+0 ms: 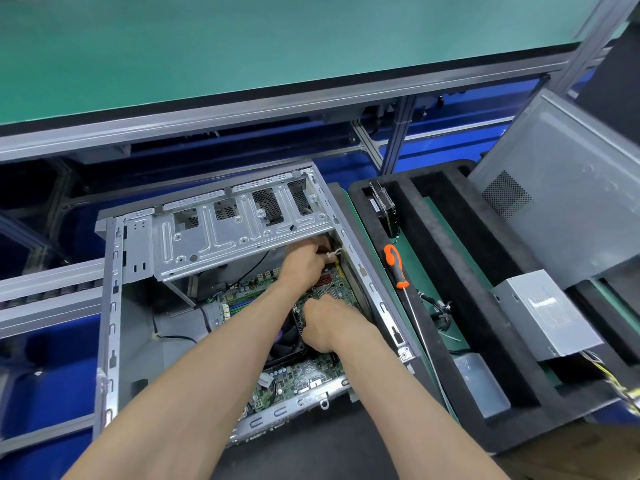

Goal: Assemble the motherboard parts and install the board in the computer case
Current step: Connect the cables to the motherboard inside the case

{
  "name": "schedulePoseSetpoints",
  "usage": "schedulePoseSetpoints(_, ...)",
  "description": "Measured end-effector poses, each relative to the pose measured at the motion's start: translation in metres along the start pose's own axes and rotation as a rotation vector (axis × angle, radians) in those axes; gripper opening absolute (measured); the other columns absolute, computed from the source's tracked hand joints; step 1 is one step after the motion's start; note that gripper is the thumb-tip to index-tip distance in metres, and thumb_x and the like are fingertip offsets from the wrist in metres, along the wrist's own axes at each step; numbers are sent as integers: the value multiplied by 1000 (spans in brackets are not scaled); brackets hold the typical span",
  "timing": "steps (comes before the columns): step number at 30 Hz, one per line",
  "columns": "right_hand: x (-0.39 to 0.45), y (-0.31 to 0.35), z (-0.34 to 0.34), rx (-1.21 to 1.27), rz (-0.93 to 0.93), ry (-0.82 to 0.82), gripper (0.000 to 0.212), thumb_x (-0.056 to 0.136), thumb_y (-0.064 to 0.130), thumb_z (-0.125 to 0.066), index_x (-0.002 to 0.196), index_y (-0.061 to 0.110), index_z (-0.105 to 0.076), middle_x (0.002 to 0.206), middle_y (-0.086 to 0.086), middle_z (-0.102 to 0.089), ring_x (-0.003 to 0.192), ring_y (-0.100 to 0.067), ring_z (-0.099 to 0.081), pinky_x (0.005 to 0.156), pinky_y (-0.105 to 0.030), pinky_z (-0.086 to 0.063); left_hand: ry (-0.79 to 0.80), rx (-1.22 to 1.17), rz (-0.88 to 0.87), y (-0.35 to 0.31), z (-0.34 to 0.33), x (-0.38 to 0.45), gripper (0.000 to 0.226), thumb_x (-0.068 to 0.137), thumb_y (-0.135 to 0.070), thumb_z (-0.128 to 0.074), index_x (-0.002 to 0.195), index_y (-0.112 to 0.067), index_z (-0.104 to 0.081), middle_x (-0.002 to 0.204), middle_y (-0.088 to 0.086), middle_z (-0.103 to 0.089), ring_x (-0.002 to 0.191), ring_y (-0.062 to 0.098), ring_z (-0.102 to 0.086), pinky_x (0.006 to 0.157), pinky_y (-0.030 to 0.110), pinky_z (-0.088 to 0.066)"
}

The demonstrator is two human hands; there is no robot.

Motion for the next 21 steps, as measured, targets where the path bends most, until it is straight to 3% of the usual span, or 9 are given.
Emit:
schedulePoseSetpoints(2,0,0,0,-2,-2,3,25,99,15,-44,122,6,-50,129,-16,-50,113,-38,-52,77,-40,-43,7,11,17,3,-1,2,28,92,-31,-70,92,-4,-62,75,10,-57,72,25,-58,47,22,-28)
schedulePoseSetpoints(4,0,0,0,-5,-1,2,26,99,15,-44,122,5,-50,129,-17,-50,114,-38,-52,77,-40,-43,-3,37,20,7,-4,6,35,90,-30,-72,69,-8,-54,75,3,-54,59,8,-45,44,20,-29)
schedulePoseSetpoints(6,0,0,0,-6,1,-2,26,99,15,-44,123,5,-50,129,-17,-50,115,-38,-52,78,-40,-42,9,35,16,9,-7,9,28,91,-26,-71,87,0,-64,76,-4,-59,56,3,-40,46,16,-34)
schedulePoseSetpoints(9,0,0,0,-11,2,-9,29,99,15,-44,125,5,-49,131,-18,-50,118,-39,-51,79,-40,-40,-2,55,-14,6,-7,8,36,93,-24,-69,121,-2,-64,87,-4,-70,64,4,-57,46,9,-33)
schedulePoseSetpoints(13,0,0,0,-8,2,-11,28,98,14,-44,124,5,-50,130,-18,-50,116,-39,-52,78,-39,-40,-20,84,-13,7,-7,8,33,94,-23,-68,121,-4,-64,51,-23,-49,49,-9,-45,43,10,-35)
schedulePoseSetpoints(15,1,0,0,-9,0,-11,28,98,14,-44,124,5,-50,130,-18,-50,116,-39,-52,78,-39,-41,-7,100,-41,6,-9,8,38,95,-26,-66,128,-7,-61,71,-23,-55,58,-7,-46,52,11,-34)
schedulePoseSetpoints(17,1,0,0,-10,-2,-8,28,98,13,-44,124,5,-50,130,-18,-49,116,-39,-52,78,-40,-41,11,112,-66,5,-9,7,43,95,-28,-65,132,-8,-59,102,-7,-67,72,0,-54,71,21,-39)
schedulePoseSetpoints(19,1,0,0,-13,-1,-7,28,97,14,-45,123,5,-50,130,-18,-49,116,-39,-52,78,-40,-41,14,103,-66,5,-10,8,46,93,-28,-68,133,-7,-59,130,5,-63,101,13,-62,87,21,-39)
schedulePoseSetpoints(21,1,0,0,-13,-2,-6,27,97,14,-45,122,5,-50,130,-18,-50,116,-39,-52,77,-40,-41,11,100,-75,4,-10,8,48,92,-28,-69,134,-6,-58,140,11,-56,122,22,-56,93,21,-35)
Point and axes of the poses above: each hand's wrist, its own x-axis towards the middle knuckle, its own z-axis out of the back of the hand, y = z × x, the point moved 5 cm from there along x, towards the middle knuckle
